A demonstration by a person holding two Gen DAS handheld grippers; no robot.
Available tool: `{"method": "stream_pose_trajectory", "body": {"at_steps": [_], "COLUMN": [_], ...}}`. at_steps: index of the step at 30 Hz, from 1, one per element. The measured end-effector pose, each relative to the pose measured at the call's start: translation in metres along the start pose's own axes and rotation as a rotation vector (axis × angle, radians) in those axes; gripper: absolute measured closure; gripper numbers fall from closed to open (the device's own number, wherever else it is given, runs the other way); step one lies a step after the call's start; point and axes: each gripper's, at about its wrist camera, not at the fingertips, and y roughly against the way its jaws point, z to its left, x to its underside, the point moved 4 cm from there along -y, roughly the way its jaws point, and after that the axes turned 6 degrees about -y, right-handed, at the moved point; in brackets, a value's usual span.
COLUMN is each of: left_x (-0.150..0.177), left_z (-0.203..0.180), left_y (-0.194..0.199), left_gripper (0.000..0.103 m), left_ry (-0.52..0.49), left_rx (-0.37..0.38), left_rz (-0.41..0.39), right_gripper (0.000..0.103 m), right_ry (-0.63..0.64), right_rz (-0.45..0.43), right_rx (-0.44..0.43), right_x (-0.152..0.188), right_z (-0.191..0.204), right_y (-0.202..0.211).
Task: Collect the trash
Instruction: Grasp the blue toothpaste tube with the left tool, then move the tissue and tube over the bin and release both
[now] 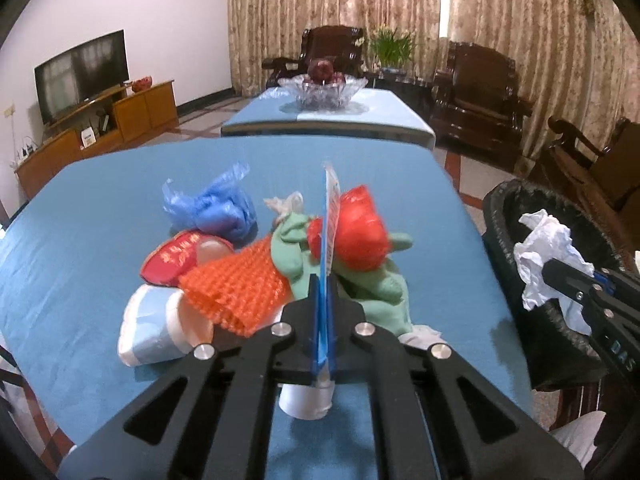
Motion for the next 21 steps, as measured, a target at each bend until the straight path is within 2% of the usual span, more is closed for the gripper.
{"method": "stream_pose_trajectory", "body": {"at_steps": [5,9,16,21], "left_x": [-0.017,-0.033,-0.055,-0.069], "left_z": [-0.005,-0.019,-0.07,-0.119], "left_y": [0.022,0.034,0.036,0.024], "left_gripper": [0.101,0.101,0.101,0.101], "left_ry": [-0.001,-0.01,-0.05,-0.079], "left_rx": [0.01,0.048,0.143,0.237], "left_rz": [-0.055,-0.088,-0.126,-0.135], "right_gripper": [0.093,0.093,0.093,0.093], "right_ry": [-0.002,-0.018,-0.046,-0.087], "right_rz": [-0.041,-0.068,-0.108,-0.133], "right_rx": [0.005,0.014,0.081,0.152], "right_x": [-0.013,-0.022,-0.032,-0.035], "right_z": [-0.003,-0.012,-0.045,-0.087], "right_y": [0.017,0.03,0.054,0.072]}}
